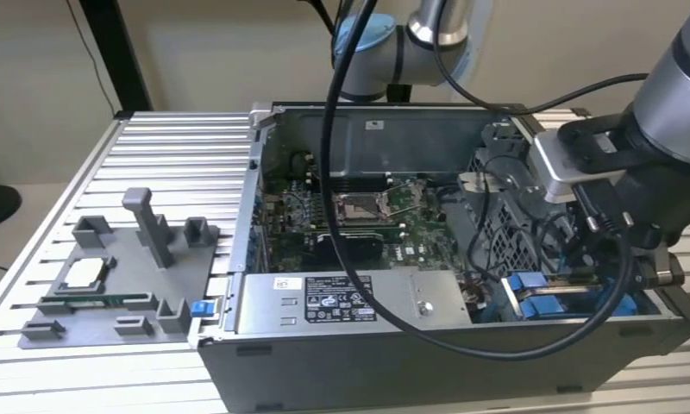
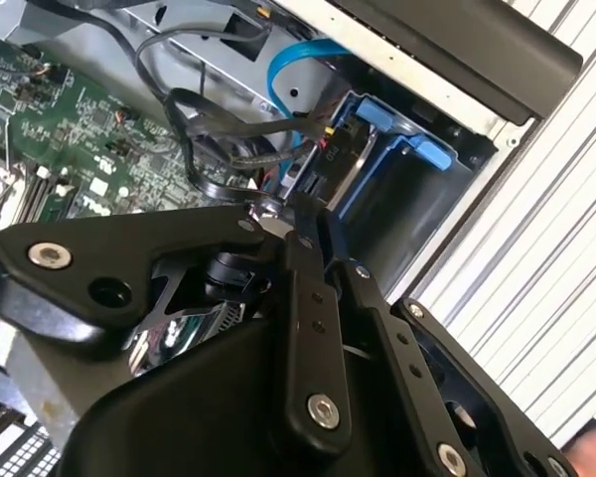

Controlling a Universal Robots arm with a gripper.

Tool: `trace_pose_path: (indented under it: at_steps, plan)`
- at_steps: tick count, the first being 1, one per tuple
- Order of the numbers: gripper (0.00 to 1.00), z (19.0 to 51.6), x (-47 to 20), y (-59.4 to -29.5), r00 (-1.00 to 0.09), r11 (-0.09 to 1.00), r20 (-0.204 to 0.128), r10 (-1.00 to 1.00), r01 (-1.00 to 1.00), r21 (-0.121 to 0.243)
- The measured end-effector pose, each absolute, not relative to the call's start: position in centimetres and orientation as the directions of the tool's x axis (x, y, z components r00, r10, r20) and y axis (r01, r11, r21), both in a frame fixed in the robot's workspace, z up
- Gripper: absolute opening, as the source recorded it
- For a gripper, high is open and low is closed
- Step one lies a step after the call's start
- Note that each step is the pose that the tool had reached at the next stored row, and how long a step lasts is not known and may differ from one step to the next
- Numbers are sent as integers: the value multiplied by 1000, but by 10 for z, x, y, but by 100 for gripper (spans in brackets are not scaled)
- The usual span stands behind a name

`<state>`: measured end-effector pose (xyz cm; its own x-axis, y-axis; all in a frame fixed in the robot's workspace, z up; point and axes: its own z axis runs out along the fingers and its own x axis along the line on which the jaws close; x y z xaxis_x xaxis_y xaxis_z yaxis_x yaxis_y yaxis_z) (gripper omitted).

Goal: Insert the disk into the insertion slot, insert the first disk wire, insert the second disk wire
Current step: 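Insert the second disk wire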

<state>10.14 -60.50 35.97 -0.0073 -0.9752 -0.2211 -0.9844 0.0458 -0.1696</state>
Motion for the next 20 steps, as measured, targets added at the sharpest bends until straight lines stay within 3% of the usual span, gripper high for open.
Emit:
trace_pose_path:
  at_steps: [8,20]
  plan:
    - [0,346,101,-605,-3,46,-221,-975,-981,-191]
    - [0,342,101,-605,-2,46,-222,-975,-980,-194]
